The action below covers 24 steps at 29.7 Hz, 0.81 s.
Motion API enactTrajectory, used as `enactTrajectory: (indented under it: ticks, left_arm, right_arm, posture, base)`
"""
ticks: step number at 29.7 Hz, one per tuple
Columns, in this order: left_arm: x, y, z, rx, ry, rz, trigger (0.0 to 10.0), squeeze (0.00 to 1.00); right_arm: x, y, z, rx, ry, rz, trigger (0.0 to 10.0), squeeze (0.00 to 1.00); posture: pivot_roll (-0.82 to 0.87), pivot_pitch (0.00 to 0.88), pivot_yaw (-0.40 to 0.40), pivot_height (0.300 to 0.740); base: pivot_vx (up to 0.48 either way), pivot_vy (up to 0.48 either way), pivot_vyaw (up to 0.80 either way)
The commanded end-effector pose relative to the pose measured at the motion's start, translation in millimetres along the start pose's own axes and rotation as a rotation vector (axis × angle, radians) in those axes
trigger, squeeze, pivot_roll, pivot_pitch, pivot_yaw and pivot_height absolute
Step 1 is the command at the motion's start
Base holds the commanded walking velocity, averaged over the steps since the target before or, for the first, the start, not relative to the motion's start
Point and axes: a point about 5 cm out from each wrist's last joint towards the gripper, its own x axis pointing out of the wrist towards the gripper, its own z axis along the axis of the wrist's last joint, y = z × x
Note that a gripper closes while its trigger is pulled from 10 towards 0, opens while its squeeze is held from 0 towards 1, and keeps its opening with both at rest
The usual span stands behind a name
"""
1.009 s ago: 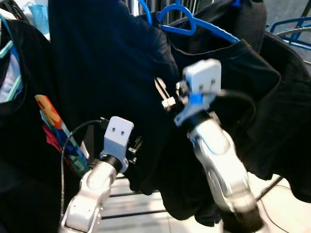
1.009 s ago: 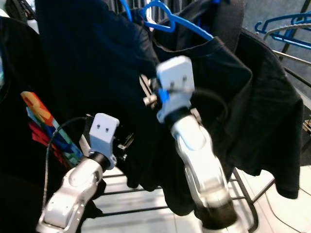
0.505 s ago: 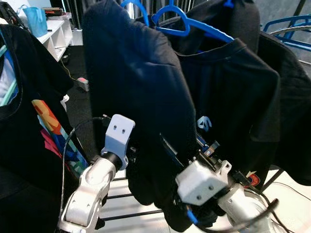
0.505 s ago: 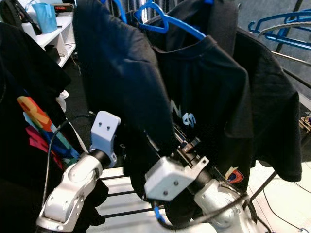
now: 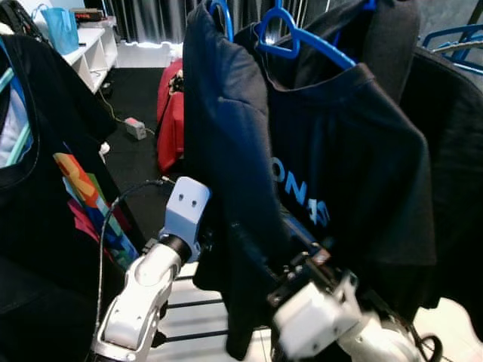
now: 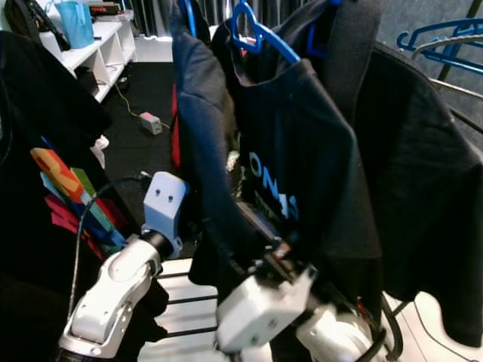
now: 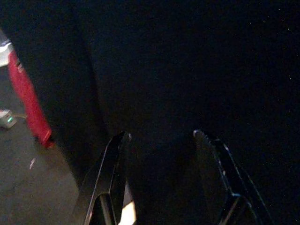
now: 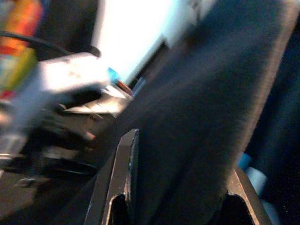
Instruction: Hang hanger
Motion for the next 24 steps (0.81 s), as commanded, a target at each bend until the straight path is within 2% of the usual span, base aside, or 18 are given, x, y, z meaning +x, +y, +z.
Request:
enactTrajectory:
  ticks: [1, 3, 5, 7, 10, 12, 13, 14, 15, 17, 20, 21, 22, 23, 24]
  left_arm:
    - [-1.4, -3.0, -6.7, 0.021, 0.021, -0.026, 10.0, 0.0]
    - [-1.4, -3.0, -6.7, 0.021, 0.021, -0.026, 10.0, 0.0]
    - [0.9, -5.1, -7.8, 0.018, 0.026, -0.05, 10.0, 0.0]
    - [2.1, -6.0, -8.1, 0.018, 0.027, -0.061, 10.0, 0.0]
    - [2.6, -6.3, -8.3, 0.018, 0.027, -0.065, 10.0, 0.0]
    - [4.0, -7.2, -9.3, 0.022, 0.027, -0.079, 10.0, 0.0]
    - [4.0, -7.2, -9.3, 0.022, 0.027, -0.079, 10.0, 0.0]
    - [4.3, -7.3, -9.6, 0.023, 0.028, -0.083, 10.0, 0.0]
    - [4.3, -7.4, -10.1, 0.025, 0.029, -0.087, 10.0, 0.0]
    - [3.8, -7.4, -11.4, 0.024, 0.032, -0.09, 10.0, 0.0]
    - [3.6, -7.3, -12.2, 0.024, 0.033, -0.091, 10.0, 0.0]
    - [3.6, -8.1, -12.7, 0.024, 0.034, -0.093, 10.0, 0.0]
    - [3.6, -8.1, -12.7, 0.024, 0.034, -0.093, 10.0, 0.0]
    - [3.6, -8.6, -13.1, 0.024, 0.034, -0.094, 10.0, 0.0]
    - [3.9, -8.8, -13.7, 0.023, 0.035, -0.094, 10.0, 0.0]
  right_arm:
    - [-5.7, -10.4, -4.3, 0.002, 0.115, -0.153, 10.0, 0.0]
    - [-5.7, -10.4, -4.3, 0.002, 0.115, -0.153, 10.0, 0.0]
    - [-17.8, -6.7, -11.1, 0.016, 0.214, -0.204, 10.0, 0.0]
    - [-25.8, 2.0, -13.4, 0.043, 0.246, -0.157, 10.0, 0.0]
    - [-30.0, 6.6, -14.1, 0.055, 0.256, -0.13, 10.0, 0.0]
    - [-50.0, 21.7, -11.0, 0.121, 0.312, 0.008, 10.0, 0.0]
    - [-50.0, 21.7, -11.0, 0.121, 0.312, 0.008, 10.0, 0.0]
    - [-59.3, 25.3, -8.2, 0.142, 0.334, 0.062, 10.0, 0.0]
    - [-73.3, 25.1, -6.8, 0.174, 0.383, 0.115, 10.0, 0.0]
    - [-90.8, 21.3, -6.0, 0.204, 0.463, 0.188, 10.0, 0.0]
    - [-95.9, 20.0, -5.5, 0.223, 0.498, 0.206, 10.0, 0.0]
    - [-104.9, 19.2, -6.5, 0.269, 0.54, 0.303, 10.0, 0.0]
    - [-104.9, 19.2, -6.5, 0.269, 0.54, 0.303, 10.0, 0.0]
    - [-111.5, 18.6, -6.5, 0.303, 0.567, 0.376, 10.0, 0.0]
    - [-110.5, 11.1, -4.7, 0.367, 0.549, 0.514, 10.0, 0.0]
  posture:
    - [-0.11, 0.198, 0.045, 0.74]
    - [-0.11, 0.198, 0.045, 0.74]
    - [-0.12, 0.198, 0.069, 0.74]
    - [-0.13, 0.198, 0.078, 0.74]
    - [-0.13, 0.197, 0.08, 0.74]
    - [-0.13, 0.2, 0.087, 0.74]
    - [-0.13, 0.2, 0.087, 0.74]
    - [-0.14, 0.203, 0.087, 0.74]
    - [-0.14, 0.207, 0.086, 0.74]
    - [-0.15, 0.207, 0.085, 0.74]
    - [-0.15, 0.207, 0.085, 0.74]
    - [-0.16, 0.204, 0.083, 0.74]
    - [-0.16, 0.204, 0.083, 0.74]
    - [-0.16, 0.204, 0.083, 0.74]
    - [-0.16, 0.205, 0.083, 0.74]
  base:
    - [0.0, 0.0, 0.0]
    - [0.0, 0.0, 0.0]
    - [0.0, 0.0, 0.0]
    - [0.0, 0.0, 0.0]
    - [0.0, 0.0, 0.0]
    - [0.0, 0.0, 0.0]
    - [0.0, 0.0, 0.0]
    - [0.0, 0.0, 0.0]
    - [0.0, 0.0, 0.0]
    - [0.0, 0.0, 0.0]
    - [0.0, 0.0, 0.0]
    - [0.0, 0.0, 0.0]
    - [0.0, 0.0, 0.0]
    - [0.0, 0.0, 0.0]
    - [0.0, 0.0, 0.0]
